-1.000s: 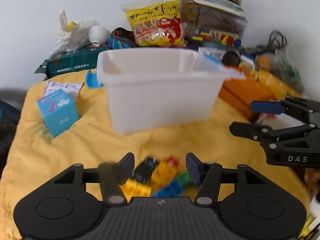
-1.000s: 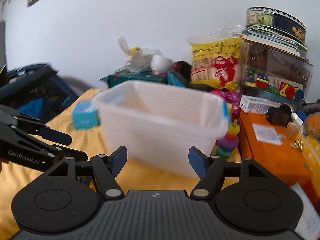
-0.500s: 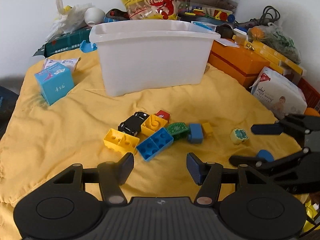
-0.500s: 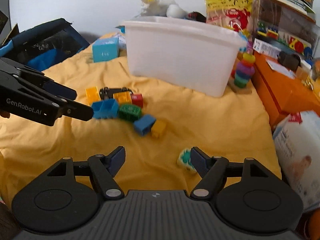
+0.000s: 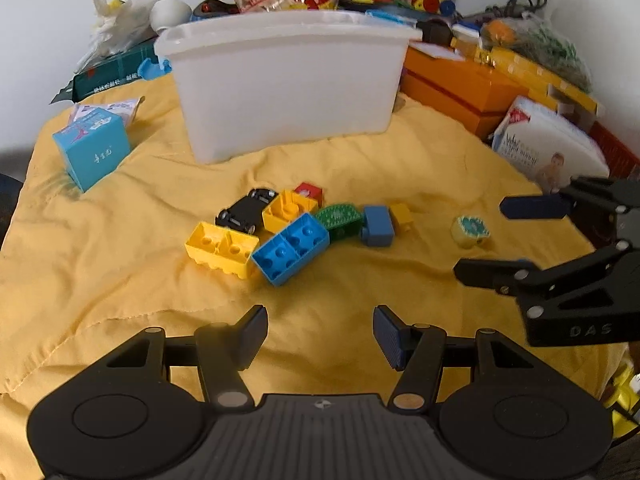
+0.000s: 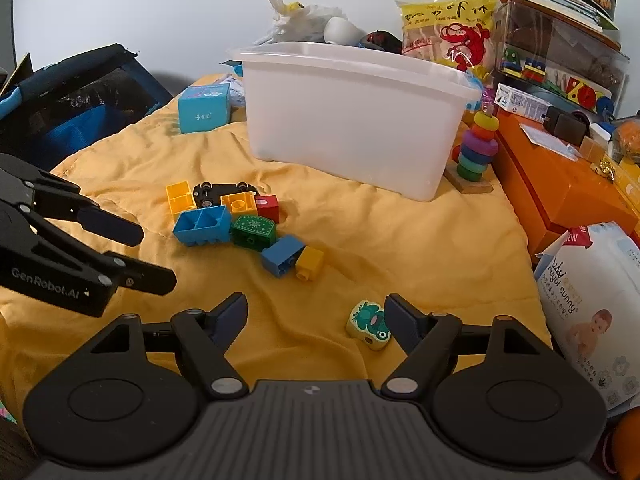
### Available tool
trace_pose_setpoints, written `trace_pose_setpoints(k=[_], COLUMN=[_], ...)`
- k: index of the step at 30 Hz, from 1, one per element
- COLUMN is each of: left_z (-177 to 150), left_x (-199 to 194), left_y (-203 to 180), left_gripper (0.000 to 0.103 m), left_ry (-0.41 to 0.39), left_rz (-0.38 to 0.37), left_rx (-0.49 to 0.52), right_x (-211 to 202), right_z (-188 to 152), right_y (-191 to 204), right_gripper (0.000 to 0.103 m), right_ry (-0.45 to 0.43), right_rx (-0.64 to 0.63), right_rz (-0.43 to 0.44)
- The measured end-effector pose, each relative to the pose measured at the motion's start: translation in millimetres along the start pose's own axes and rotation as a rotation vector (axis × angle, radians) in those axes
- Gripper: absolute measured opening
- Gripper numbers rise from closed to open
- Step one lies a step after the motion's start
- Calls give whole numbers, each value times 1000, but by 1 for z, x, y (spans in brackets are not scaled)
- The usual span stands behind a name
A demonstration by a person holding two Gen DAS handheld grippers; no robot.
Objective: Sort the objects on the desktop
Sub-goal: 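Grasp a long blue brick with the left tool while the right tool grasps a small blue brick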
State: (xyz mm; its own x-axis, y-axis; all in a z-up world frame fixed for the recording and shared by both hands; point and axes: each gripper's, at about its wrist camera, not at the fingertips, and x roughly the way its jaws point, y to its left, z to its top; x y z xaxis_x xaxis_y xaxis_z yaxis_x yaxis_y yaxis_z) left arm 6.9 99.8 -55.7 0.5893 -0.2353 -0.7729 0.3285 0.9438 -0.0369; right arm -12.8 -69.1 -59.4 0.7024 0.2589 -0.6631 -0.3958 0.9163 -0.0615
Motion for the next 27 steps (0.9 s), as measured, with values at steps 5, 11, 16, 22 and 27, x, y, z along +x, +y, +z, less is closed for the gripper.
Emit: trace_pose_setpoints(k=[5, 11, 16, 22, 27], left_z=[-7, -7, 6, 22, 30], left_x=[11, 8, -3, -7, 4], left_y=[7, 16, 14, 18, 7], left_gripper=[62, 57, 57, 57, 57], left_ry=[34, -5, -66, -98, -81], left_rz=[-39, -55, 11, 21, -5], left_rx=[-86, -105, 8, 69, 160], right_x=[3, 7, 19, 55, 74], right_z=[-5, -4, 14, 32, 34], right_y=[-1, 10, 18, 36, 35], right_gripper=[77, 56, 44, 40, 35], right_ry=[32, 44, 10, 55, 61], right_rx=[17, -56, -120, -192, -222], right_rz=[23, 44, 68, 69, -3])
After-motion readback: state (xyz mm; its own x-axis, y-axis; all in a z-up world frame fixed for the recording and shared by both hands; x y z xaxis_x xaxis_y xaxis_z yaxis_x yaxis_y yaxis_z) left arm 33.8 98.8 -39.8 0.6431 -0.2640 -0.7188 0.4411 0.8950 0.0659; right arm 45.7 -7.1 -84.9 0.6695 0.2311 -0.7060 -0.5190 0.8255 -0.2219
